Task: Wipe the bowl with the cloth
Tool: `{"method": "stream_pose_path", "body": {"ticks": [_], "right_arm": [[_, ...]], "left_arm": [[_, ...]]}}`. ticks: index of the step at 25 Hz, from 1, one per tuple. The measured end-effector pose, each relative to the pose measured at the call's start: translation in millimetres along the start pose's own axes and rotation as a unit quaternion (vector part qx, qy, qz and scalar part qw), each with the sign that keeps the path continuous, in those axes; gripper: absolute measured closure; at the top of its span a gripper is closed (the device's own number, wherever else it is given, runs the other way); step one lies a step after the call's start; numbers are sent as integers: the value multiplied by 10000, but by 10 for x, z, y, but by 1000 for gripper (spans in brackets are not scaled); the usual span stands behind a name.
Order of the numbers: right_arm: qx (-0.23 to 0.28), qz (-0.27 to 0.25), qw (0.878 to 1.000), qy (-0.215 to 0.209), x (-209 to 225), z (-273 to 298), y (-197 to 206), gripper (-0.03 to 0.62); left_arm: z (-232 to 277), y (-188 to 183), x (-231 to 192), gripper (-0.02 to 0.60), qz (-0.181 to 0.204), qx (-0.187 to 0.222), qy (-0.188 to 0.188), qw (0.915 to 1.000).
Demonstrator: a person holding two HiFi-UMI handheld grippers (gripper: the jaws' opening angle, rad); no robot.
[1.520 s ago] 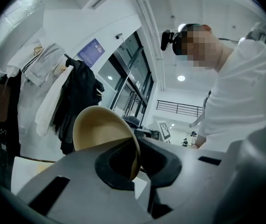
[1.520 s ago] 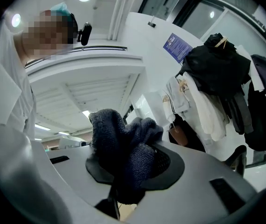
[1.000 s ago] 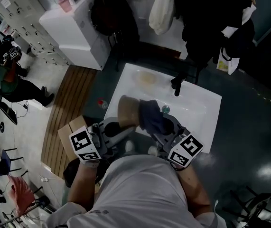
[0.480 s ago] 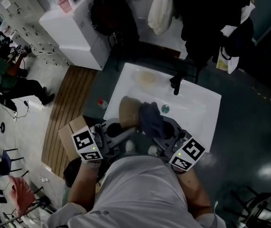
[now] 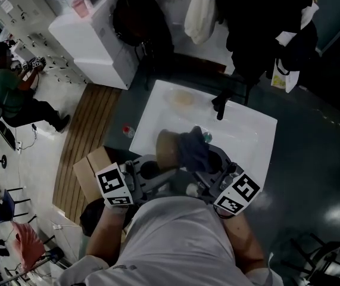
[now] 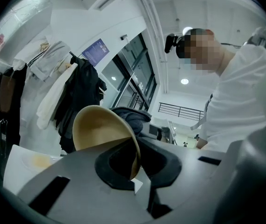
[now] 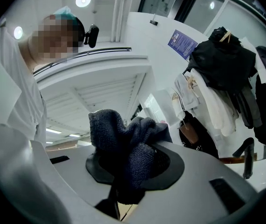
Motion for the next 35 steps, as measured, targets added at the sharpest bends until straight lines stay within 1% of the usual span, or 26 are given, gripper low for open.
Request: {"method": "stream_pose_path", "body": {"ticks": [3, 5, 8, 11, 14, 17, 19, 24, 27, 29, 31, 35], "right_arm": [[-76, 75, 9996, 271, 114, 0, 28, 494], [-242, -120, 9982, 532, 208, -3, 81, 494], [-491, -433, 9946, 811, 312, -19, 173, 494], [-578, -445, 9934, 888, 372, -35, 221, 494], [-443, -369, 9952, 796, 369, -70, 153, 494], [-229, -249, 9981, 509, 287, -101, 7, 494], [-194, -299, 9989, 295, 200, -106, -66, 494], [-275, -373, 9986, -250, -48, -65, -103, 494], [-473, -550, 9964, -433, -167, 12, -3, 494], [-655, -745, 9940, -458, -201, 53, 75, 494], [-818, -901, 9918, -382, -179, 85, 150, 494], [-981, -909, 9908, -218, -87, 99, 256, 494]], "left_arm": [[18, 11, 36, 565, 21, -43, 135, 9999], [26, 9, 55, 563, 62, -62, 178, 9998], [25, 36, 44, 565, 125, -147, 123, 9997], [18, 74, 14, 565, 155, -253, 5, 9996], [7, 114, -86, 565, 142, -424, -358, 9984], [-42, 175, -246, 565, 56, -622, -797, 9949], [-67, 203, -326, 565, 56, -750, -948, 9926], [-32, 189, -440, 565, 174, -1011, -1086, 9888], [21, 212, -467, 565, 275, -1228, -1074, 9862], [70, 229, -461, 565, 387, -1397, -1071, 9836], [121, 244, -453, 565, 559, -1612, -1093, 9793], [181, 288, -452, 565, 764, -2035, -1159, 9692]]}}
Point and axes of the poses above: the fingertips, and each gripper's own axes: z forward along the fingers, x to its right, y out of its underside, the point moved 4 cm from there along -z, backward along the fingers, and after that the axes turned 14 degrees about y, right-handed, at the moved point
